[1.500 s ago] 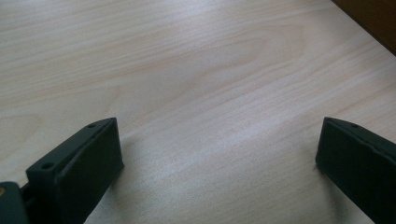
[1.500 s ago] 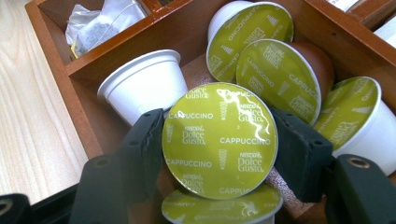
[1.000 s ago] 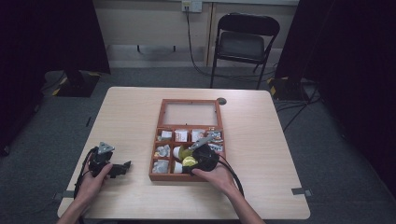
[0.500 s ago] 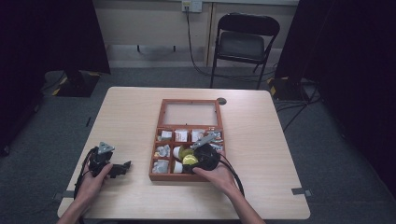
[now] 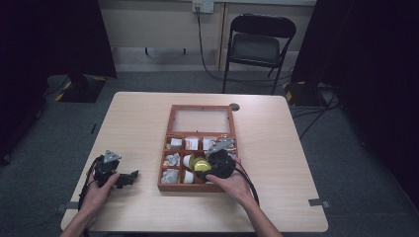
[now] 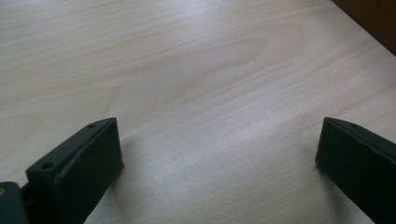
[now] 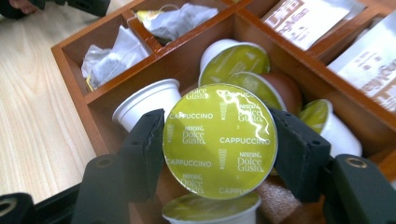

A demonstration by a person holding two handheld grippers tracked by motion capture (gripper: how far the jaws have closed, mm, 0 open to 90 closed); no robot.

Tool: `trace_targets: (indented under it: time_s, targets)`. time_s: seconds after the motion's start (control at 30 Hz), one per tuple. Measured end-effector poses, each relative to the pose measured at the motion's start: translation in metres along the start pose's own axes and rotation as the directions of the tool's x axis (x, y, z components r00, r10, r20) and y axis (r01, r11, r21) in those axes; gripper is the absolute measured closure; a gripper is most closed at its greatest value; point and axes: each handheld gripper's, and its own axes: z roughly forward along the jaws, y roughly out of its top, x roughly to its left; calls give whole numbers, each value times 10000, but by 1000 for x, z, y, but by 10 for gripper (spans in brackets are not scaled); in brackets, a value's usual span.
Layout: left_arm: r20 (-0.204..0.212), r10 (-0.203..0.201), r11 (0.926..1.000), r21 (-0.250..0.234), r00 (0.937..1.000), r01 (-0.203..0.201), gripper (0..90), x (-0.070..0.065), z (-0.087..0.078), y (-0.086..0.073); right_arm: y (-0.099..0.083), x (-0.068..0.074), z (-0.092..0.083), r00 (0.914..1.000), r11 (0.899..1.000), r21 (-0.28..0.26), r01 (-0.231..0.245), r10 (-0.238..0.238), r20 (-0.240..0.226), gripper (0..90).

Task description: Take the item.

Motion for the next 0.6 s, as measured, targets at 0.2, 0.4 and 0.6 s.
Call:
trace_targets:
  time_s: [0.2,0.4,0.6]
  targets:
    - [2,10,10000,4,10000,-10,0,0,0,0,3,-3,-10,9999,9993,-373,-61,64,80,389]
    - [16,15,10000,18,10000,-15,0,0,0,0,3,-6,-14,9998,9985,-528,-145,150,92,389]
    - [6,15,10000,8,10000,-15,0,0,0,0,4,-7,-20,9998,9971,-753,-144,157,158,389]
